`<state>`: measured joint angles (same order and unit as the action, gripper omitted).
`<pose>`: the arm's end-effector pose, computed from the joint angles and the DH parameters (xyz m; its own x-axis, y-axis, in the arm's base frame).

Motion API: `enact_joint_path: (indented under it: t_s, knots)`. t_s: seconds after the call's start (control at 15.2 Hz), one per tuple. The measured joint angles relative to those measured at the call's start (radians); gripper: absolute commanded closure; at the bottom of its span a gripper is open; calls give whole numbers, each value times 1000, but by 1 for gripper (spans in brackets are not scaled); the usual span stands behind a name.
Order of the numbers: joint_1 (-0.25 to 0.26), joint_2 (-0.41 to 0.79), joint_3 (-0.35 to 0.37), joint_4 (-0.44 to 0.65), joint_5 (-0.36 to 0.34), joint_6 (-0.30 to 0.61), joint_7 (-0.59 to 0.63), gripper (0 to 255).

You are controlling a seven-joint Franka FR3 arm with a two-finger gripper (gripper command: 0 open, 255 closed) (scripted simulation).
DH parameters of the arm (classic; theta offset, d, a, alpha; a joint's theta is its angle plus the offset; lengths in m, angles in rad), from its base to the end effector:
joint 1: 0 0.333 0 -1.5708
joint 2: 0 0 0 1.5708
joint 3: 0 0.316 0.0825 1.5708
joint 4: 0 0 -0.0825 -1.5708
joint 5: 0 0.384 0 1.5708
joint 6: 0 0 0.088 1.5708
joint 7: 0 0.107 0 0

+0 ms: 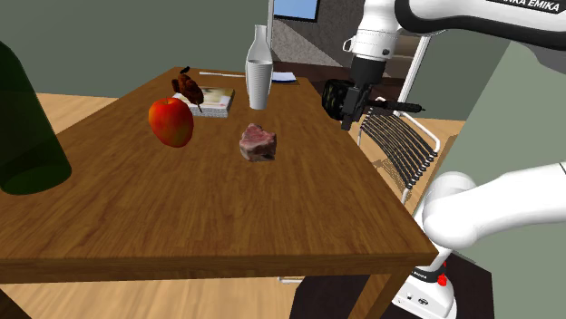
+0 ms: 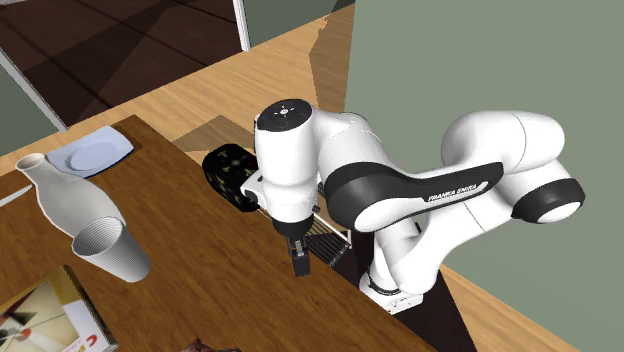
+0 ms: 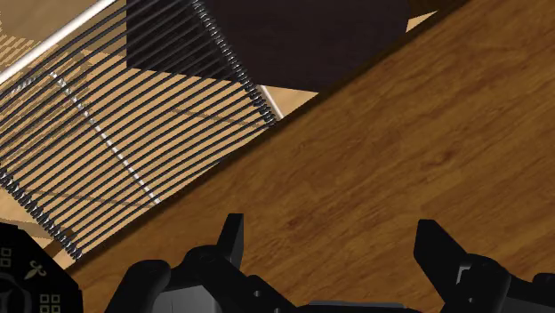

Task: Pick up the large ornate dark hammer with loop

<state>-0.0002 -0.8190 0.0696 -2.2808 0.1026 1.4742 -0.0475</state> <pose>0.2863 0.0403 0.6262 0.9944 0.1051 0.0136 0.1056 -0.9931 -0.0506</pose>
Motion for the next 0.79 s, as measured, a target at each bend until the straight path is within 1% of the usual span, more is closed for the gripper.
enact_joint_path:
  t_s: [0.07, 0.2, 0.66, 0.79]
  knots:
    - [0, 0, 0, 0, 0, 0, 0, 0]
    - [1, -9, -32, -2, -24, -9, -49, 0]
    - [8, -35, -209, -9, -166, -25, -334, 0]
    - [14, -15, -260, 5, -205, -15, -415, 0]
